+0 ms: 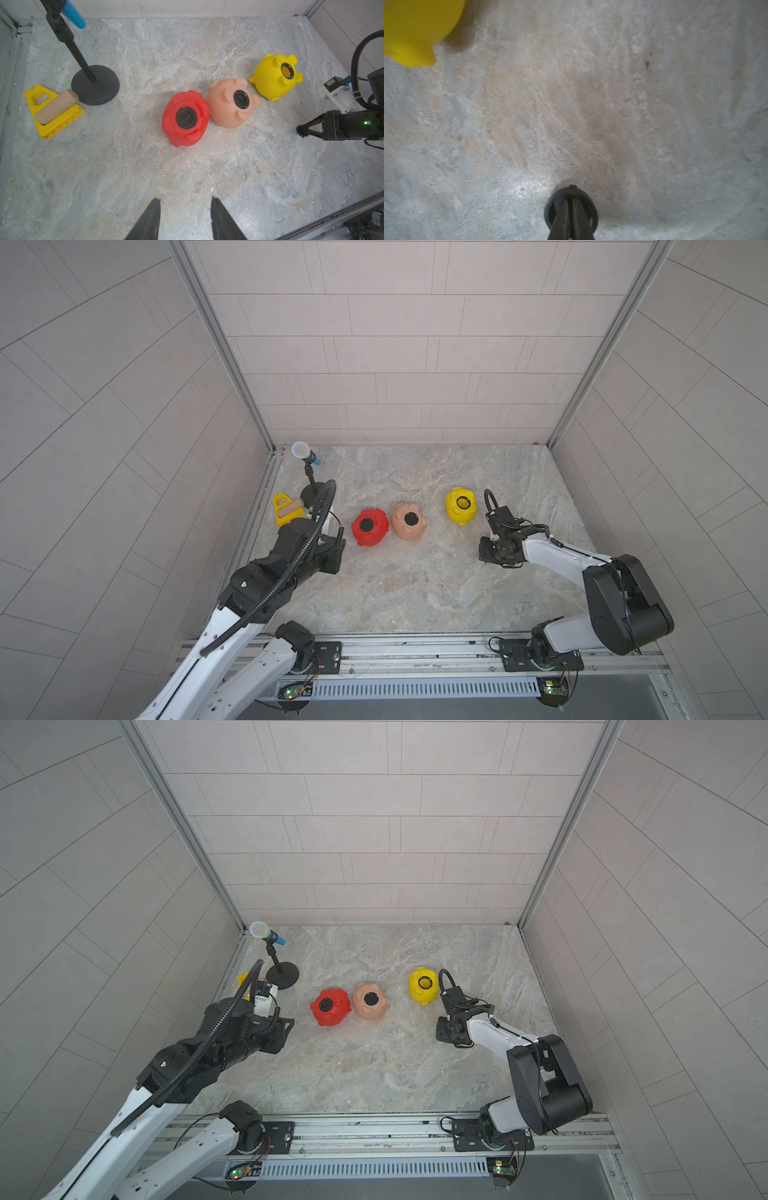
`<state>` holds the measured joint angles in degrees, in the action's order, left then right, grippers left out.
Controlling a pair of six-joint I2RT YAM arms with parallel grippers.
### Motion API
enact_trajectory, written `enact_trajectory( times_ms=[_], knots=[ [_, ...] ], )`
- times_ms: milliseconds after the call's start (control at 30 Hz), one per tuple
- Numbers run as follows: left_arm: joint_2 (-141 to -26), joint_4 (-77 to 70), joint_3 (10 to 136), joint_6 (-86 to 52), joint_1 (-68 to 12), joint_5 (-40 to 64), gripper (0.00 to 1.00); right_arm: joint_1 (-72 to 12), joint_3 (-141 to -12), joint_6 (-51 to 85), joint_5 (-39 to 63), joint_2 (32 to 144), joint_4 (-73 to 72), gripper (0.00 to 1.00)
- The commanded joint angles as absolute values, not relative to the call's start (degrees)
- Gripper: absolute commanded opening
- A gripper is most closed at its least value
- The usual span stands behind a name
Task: Close piggy banks
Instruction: Pick up the knob at the center of the board.
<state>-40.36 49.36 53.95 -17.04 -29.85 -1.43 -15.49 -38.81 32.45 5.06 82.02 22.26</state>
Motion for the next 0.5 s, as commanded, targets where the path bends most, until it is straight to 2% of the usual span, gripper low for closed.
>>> enact_trajectory(
  times_ms=[0, 167, 467],
  knots=[
    [-40.4, 48.9, 53.3, -16.7, -29.5, -1.4, 0.44, -15.9, -39.1, 31.0, 2.8, 83.8, 27.1, 0.06],
    [-40.3, 48.9, 53.3, -16.7, -29.5, -1.3, 0.44, -16.0, -40.2, 30.6, 3.0, 84.4, 28.0, 0.0],
    [-40.4, 48.8, 53.3, -16.6, -29.4, -1.1, 0.45, -16.1, -42.3, 28.6, 2.4, 83.0, 30.6, 0.0]
  ],
)
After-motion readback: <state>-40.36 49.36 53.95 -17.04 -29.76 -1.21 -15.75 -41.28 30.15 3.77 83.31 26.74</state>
